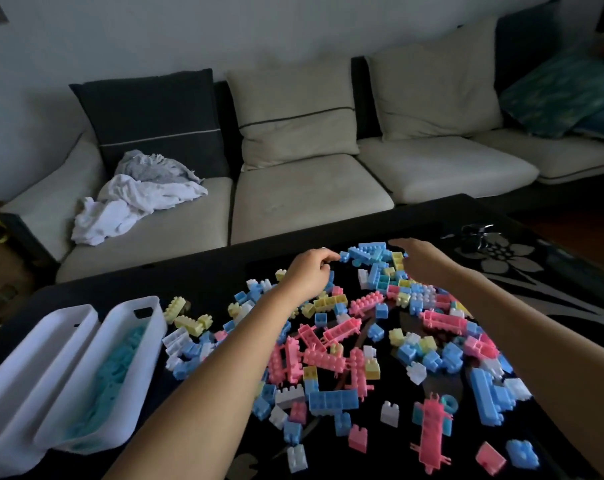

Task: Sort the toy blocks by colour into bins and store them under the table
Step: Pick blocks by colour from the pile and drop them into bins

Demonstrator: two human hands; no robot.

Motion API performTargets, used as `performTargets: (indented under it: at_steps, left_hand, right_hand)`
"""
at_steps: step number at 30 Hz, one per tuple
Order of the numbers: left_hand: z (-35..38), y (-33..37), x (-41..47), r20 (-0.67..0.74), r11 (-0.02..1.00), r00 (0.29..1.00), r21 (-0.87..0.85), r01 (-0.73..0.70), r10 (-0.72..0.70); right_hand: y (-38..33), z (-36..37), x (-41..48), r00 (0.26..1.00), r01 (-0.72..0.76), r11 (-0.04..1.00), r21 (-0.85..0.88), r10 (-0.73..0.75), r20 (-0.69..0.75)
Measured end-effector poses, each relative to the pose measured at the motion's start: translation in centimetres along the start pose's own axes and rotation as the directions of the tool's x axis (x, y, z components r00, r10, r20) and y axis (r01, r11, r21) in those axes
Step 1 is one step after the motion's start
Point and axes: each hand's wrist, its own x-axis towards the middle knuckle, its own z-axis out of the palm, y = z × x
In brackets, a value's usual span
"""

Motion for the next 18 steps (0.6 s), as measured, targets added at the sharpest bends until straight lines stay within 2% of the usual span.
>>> performTargets:
  at_steps: [4,9,12,15,18]
  left_hand:
    - [2.9,-0.1,3.4,0.094,0.997,0.992,0.015,0.078,-0.079]
    - [5.7,-0.6,6.1,0.145,0.992,0.982,0.040,0.116,-0.121]
    - [6.8,-0.7,7.3,0.121,0.995,0.990,0.069,0.067,-0.075]
    - [7.6,-0.9,8.2,0.067,0.995,0.997,0.093,0.026,-0.033]
    - [7.7,-1.2,8.6,0.035,0.991,0.999,0.133,0.004,-0.009]
  right_hand:
    - [-0.3,0.9,1.4,0.993,0.115,0.991,-0.060,-0.114,0.021]
    - [0.4,1.5,3.7,0.984,0.158,0.984,-0.079,-0.150,0.092]
    - [1.1,1.8,4.7,0.977,0.197,0.974,-0.112,-0.186,0.100]
    - [1.6,1.6,5.2,0.956,0.290,0.930,-0.226,-0.273,0.103]
    - [2.3,1.3,5.3,0.953,0.302,0.909,-0.287,-0.274,0.132]
